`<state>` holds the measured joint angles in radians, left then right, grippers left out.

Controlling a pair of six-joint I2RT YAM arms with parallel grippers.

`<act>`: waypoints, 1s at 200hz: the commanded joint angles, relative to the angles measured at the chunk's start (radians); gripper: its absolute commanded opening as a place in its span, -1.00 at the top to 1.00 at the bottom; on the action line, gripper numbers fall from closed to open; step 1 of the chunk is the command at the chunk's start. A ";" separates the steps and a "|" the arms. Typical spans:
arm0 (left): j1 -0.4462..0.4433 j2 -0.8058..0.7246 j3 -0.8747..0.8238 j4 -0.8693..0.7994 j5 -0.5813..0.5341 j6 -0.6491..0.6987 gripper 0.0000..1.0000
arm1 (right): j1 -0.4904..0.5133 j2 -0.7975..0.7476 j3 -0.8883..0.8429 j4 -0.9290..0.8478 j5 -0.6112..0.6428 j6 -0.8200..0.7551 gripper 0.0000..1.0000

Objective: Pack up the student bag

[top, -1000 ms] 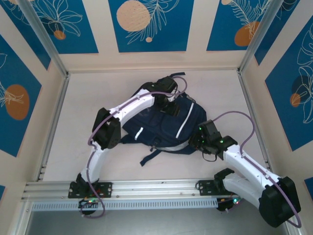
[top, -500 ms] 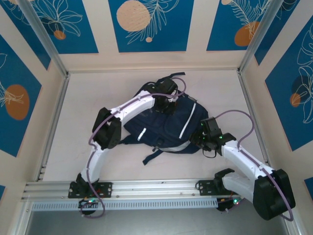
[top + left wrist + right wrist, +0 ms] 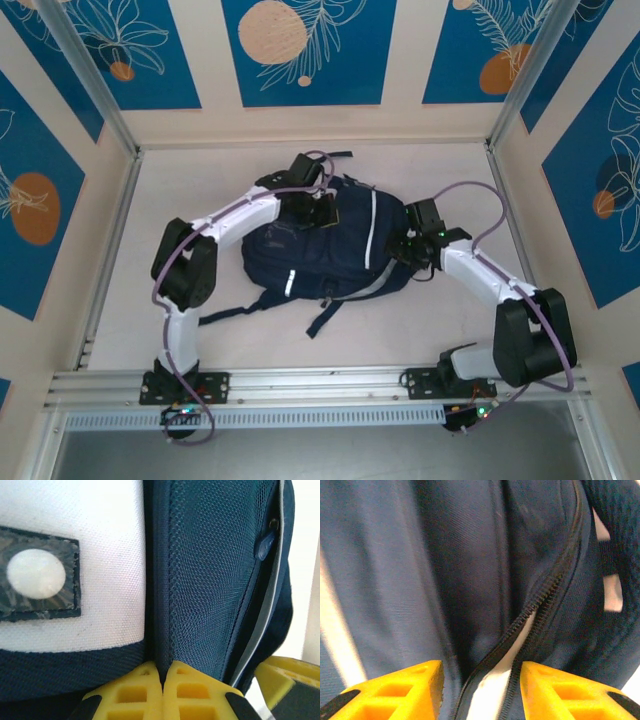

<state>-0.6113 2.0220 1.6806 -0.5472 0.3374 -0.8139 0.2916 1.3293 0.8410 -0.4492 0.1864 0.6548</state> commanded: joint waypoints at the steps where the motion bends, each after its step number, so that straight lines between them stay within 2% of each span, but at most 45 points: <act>1: 0.041 -0.060 0.056 -0.021 0.043 -0.163 1.00 | 0.057 -0.095 0.016 0.010 0.007 -0.081 0.16; 39: 0.075 -0.106 0.055 0.048 0.032 -0.301 1.00 | 0.193 -0.323 -0.196 0.184 -0.095 -0.099 0.45; 57: 0.079 -0.115 0.053 0.073 0.045 -0.355 1.00 | 0.316 -0.374 -0.311 0.303 -0.076 -0.116 0.42; 81: 0.082 -0.131 0.027 0.104 0.022 -0.395 1.00 | 0.496 -0.396 -0.438 0.456 0.045 -0.131 0.40; 116: 0.105 -0.133 -0.031 0.162 0.025 -0.474 1.00 | 0.557 -0.251 -0.447 0.548 0.063 -0.060 0.46; 169: 0.111 -0.128 -0.024 0.172 0.008 -0.515 1.00 | 0.656 -0.029 -0.365 0.630 0.167 -0.018 0.18; 200: 0.111 -0.129 -0.035 0.180 0.010 -0.531 1.00 | 0.663 0.068 -0.315 0.593 0.304 0.055 0.16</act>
<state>-0.5320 1.9400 1.6451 -0.4427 0.3882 -1.2774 0.9508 1.3434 0.4789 0.1341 0.3382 0.6353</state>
